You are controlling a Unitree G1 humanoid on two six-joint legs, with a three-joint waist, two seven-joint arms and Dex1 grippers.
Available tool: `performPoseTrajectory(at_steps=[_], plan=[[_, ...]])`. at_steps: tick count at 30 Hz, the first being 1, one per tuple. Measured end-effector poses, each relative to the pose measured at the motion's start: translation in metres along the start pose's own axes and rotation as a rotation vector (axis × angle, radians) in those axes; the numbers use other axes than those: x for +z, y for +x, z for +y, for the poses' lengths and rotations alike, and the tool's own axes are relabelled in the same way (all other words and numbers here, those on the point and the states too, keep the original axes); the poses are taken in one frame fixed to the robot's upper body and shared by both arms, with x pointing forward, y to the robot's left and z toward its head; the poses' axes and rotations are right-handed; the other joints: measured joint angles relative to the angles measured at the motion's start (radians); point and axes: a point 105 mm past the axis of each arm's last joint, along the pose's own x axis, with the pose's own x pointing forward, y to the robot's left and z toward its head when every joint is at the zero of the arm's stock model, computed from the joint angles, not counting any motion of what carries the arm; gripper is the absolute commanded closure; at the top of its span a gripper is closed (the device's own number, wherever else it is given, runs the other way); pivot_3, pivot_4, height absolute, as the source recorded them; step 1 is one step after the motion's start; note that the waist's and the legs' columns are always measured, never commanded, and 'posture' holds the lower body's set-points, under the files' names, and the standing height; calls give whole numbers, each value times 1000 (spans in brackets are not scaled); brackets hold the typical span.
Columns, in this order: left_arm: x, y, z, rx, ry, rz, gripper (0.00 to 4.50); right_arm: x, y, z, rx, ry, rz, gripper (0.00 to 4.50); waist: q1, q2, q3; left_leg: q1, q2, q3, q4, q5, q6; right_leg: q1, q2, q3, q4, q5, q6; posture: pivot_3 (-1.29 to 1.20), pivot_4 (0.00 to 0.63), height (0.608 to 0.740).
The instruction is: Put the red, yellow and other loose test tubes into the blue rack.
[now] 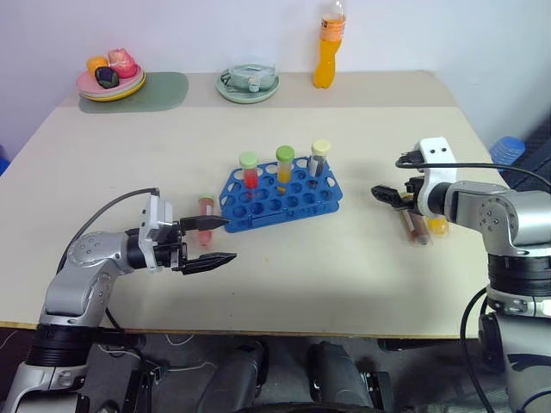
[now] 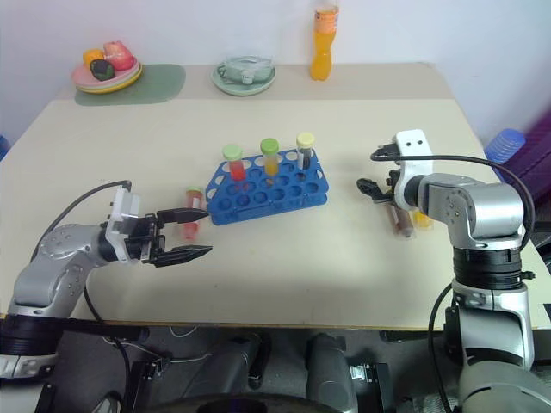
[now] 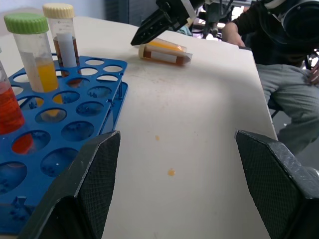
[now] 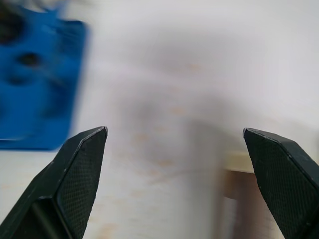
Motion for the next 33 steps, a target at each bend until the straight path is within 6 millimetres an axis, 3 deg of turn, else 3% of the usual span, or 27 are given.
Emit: performPoseTrajectory(at_steps=[13,23,26,33], plan=[[-1,-1,0,-1,-19,10,753,-10,-1,-8,-9,15,77,0,1,0,0,0,0,0,0,0,0,0,0,0,0,0,0,0,150,740],[-2,-3,-5,9,-37,9,753,-16,3,-27,-63,24,130,0,-3,0,0,0,0,0,0,0,0,1,0,0,0,0,0,0,150,740],[-2,-4,-5,13,-43,5,753,-25,9,-23,-33,42,161,0,-3,2,1,0,0,0,0,0,0,0,0,0,0,0,0,0,150,740],[-3,-4,-6,20,-52,9,753,-23,8,-14,10,27,159,0,2,3,2,0,0,0,0,0,0,0,0,0,0,0,0,0,150,740]])
